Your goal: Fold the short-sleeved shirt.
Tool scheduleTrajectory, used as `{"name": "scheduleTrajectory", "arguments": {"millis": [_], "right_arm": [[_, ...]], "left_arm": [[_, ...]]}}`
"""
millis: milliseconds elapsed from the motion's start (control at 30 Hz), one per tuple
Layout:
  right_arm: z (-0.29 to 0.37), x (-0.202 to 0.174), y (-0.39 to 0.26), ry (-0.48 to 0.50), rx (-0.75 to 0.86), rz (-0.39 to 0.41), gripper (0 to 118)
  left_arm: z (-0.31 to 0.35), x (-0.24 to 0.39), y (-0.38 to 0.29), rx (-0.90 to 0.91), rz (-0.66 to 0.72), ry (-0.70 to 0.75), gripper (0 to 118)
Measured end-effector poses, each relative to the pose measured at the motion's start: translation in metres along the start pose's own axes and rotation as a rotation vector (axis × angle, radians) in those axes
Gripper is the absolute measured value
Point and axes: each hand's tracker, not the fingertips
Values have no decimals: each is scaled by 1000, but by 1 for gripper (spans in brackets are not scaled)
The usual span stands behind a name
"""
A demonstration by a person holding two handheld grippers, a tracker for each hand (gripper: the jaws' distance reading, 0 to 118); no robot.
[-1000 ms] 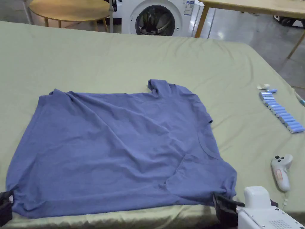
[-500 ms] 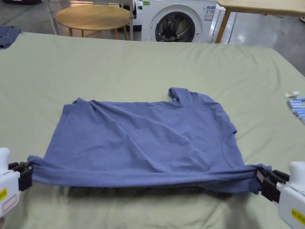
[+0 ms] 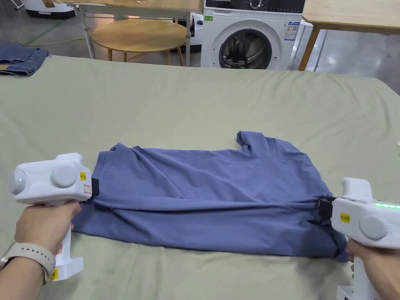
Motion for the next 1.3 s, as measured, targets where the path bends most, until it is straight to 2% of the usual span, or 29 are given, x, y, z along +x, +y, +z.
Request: {"name": "scheduleTrajectory", "arguments": {"millis": [33,67,100,133,200,233,267,333,367,400,433,467,500,533,567,600,633,700,933,967,1000,1067,1100,1133,1300], "right_arm": [[5,0,0,-18,10,-17,42],[15,-1,2,-44,-2,-9,90],[31,-5,0,-35,14,1,108],[52,-10,-4,-16,111,22,110],[90,-27,-16,-31,233,97,109],[105,-37,-27,-38,281,109,109],[120,-45,-37,-26,327,111,109],[142,-54,-55,12,371,88,109],[152,-62,-69,34,391,73,106],[159,-65,-77,55,405,65,96],[167,-69,-86,65,438,62,77],[173,-74,-95,41,473,68,26],[174,-80,-102,4,469,91,0],[174,-83,-105,-30,455,102,0],[175,-85,-114,-28,465,96,0],[176,-84,-116,45,451,85,0],[176,-82,-113,73,418,73,0],[176,-85,-119,31,435,89,0],[173,-77,-116,31,397,78,0],[170,-75,-118,34,391,73,0],[167,-74,-119,31,384,70,0],[165,-69,-114,19,373,68,0],[161,-67,-114,11,365,67,0],[157,-64,-114,-1,358,64,0],[140,-46,-104,-57,302,55,0]], "left_arm": [[13,-1,-3,69,-6,31,23],[28,-2,-8,139,-6,35,65],[42,-2,-15,198,-10,24,94],[63,-2,-26,282,-5,12,107],[98,-2,-52,452,-11,-15,108],[110,-1,-67,493,-26,-51,108],[122,0,-86,544,-44,-97,108],[131,6,-116,568,-96,-77,108],[135,10,-134,573,-119,-22,107],[137,12,-146,572,-131,-5,102],[131,10,-156,549,-130,-32,85],[129,11,-166,498,-150,-58,30],[126,14,-170,431,-187,-58,0],[119,16,-175,355,-207,-15,0],[114,11,-184,409,-209,-17,0],[112,8,-186,413,-212,-39,0],[110,5,-186,390,-207,-49,0],[110,4,-184,386,-203,-35,0],[82,-8,-153,319,-157,7,0],[79,-7,-147,296,-169,44,2],[70,-8,-137,281,-181,75,25],[49,-15,-117,257,-147,77,109],[44,-19,-112,276,-129,74,113],[36,-22,-101,292,-101,58,110],[-19,-22,-73,169,-126,131,109]]}}
